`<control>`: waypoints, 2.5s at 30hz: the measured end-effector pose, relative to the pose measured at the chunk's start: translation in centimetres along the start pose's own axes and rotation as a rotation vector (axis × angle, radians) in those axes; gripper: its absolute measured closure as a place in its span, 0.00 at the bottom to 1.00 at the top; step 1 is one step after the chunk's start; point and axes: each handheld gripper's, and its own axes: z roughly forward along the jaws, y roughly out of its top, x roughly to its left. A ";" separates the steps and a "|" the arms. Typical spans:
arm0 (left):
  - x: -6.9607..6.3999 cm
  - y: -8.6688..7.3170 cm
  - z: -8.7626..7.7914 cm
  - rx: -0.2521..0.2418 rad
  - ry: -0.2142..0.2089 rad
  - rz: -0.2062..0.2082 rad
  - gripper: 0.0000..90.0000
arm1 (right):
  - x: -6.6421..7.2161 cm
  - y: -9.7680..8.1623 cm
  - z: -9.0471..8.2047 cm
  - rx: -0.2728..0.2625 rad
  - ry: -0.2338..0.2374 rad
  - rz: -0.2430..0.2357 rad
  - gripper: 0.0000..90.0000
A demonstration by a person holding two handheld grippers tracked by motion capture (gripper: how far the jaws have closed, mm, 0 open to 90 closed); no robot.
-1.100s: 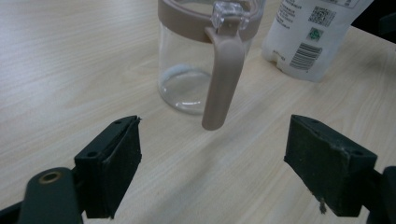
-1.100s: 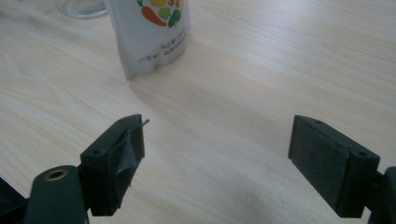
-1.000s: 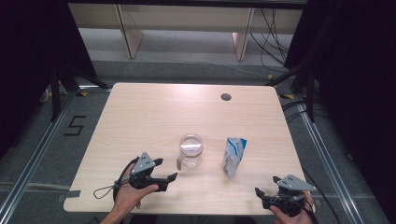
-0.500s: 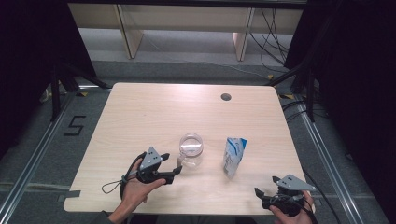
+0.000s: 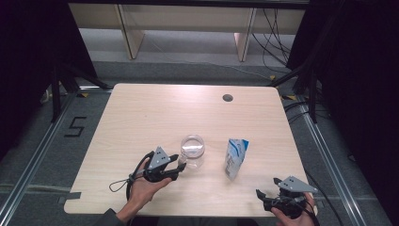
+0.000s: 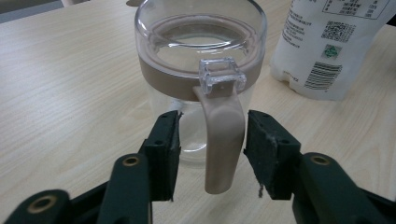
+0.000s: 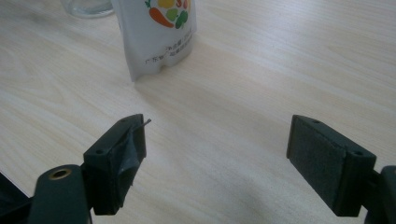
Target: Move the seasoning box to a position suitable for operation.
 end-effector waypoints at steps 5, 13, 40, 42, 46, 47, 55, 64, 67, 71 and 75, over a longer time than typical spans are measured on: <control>-0.2 0.0 0.3 0.009 0.010 0.022 0.72 | -0.1 0.0 0.1 -0.010 -0.004 -0.022 0.24; 0.0 0.0 0.5 0.005 -0.035 -0.006 0.80 | -0.2 0.0 0.1 -0.009 0.020 -0.022 0.25; -0.3 -1.0 -0.8 -0.016 -0.217 0.062 0.81 | 0.1 0.0 0.0 -0.005 0.023 -0.011 0.25; -0.4 -1.1 -0.9 -0.018 -0.236 0.068 0.81 | 0.2 0.0 0.0 0.008 0.026 0.003 0.25; -0.7 -1.2 -1.2 -0.016 -0.273 0.090 0.81 | -0.2 0.1 0.1 -0.016 0.022 -0.051 0.26; -0.6 -1.3 -1.2 -0.025 -0.292 0.104 0.81 | -0.2 0.1 0.1 -0.017 0.023 -0.051 0.26; -0.7 -1.5 -1.3 -0.013 -0.350 0.127 0.81 | -0.1 0.1 0.1 -0.018 0.027 -0.052 0.26; -0.1 -1.4 -1.5 -0.002 -0.351 0.143 0.81 | -0.1 0.1 0.2 -0.013 0.029 -0.063 0.26; 0.1 -1.4 -1.5 0.002 -0.348 0.134 0.80 | 0.0 0.1 0.2 -0.008 0.043 -0.053 0.26; 0.8 -1.5 -1.7 0.000 -0.318 0.131 0.79 | 0.2 0.0 0.2 -0.010 0.035 -0.045 0.26; 1.4 -1.5 -1.8 0.004 -0.303 0.145 0.78 | 0.3 0.0 0.2 0.003 0.042 -0.033 0.26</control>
